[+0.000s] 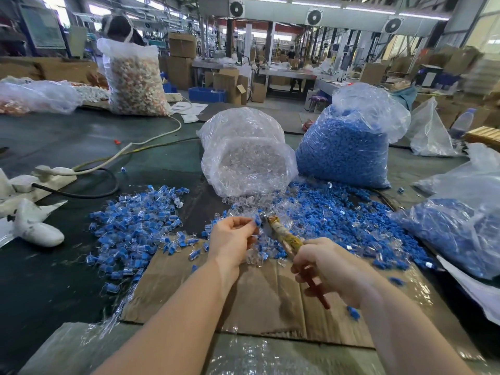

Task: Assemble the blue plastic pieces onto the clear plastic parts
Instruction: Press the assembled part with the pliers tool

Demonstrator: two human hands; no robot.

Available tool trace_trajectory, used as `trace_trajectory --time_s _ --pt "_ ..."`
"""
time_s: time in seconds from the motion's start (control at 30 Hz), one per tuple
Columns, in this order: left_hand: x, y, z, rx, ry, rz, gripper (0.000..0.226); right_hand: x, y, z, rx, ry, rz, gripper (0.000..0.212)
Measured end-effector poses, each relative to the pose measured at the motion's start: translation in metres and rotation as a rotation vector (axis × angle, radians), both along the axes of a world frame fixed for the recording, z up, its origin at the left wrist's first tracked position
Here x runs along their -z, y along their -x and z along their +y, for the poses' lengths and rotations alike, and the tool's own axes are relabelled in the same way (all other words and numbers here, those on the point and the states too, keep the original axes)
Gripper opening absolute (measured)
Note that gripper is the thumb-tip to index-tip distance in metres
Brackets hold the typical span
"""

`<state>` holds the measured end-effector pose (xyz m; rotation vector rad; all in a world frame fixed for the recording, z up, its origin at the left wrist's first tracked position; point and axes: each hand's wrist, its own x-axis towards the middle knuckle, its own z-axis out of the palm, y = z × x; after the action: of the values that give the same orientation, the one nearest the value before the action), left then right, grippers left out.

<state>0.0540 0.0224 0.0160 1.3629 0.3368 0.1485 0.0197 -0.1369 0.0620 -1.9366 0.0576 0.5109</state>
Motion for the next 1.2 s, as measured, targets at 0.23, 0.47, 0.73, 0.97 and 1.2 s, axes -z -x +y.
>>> trace_trajectory --time_s 0.23,0.47,0.73,0.97,1.2 --pt "-0.002 0.002 0.007 -0.103 -0.062 0.040 0.004 0.001 0.005 0.011 -0.059 -0.023 0.053 0.006" --pt "-0.007 0.005 0.006 -0.113 -0.121 0.054 0.007 0.001 0.009 0.015 -0.055 -0.012 0.049 0.006" --pt "-0.009 0.007 0.006 -0.056 -0.142 0.092 0.004 -0.002 0.014 0.013 -0.083 0.037 0.041 0.017" --pt "-0.010 0.008 0.004 -0.054 -0.105 0.082 0.005 -0.002 0.015 0.012 -0.103 0.049 0.051 0.023" --pt "-0.012 0.007 -0.001 -0.067 -0.084 0.076 0.004 -0.001 0.017 0.010 -0.118 0.085 0.022 0.025"
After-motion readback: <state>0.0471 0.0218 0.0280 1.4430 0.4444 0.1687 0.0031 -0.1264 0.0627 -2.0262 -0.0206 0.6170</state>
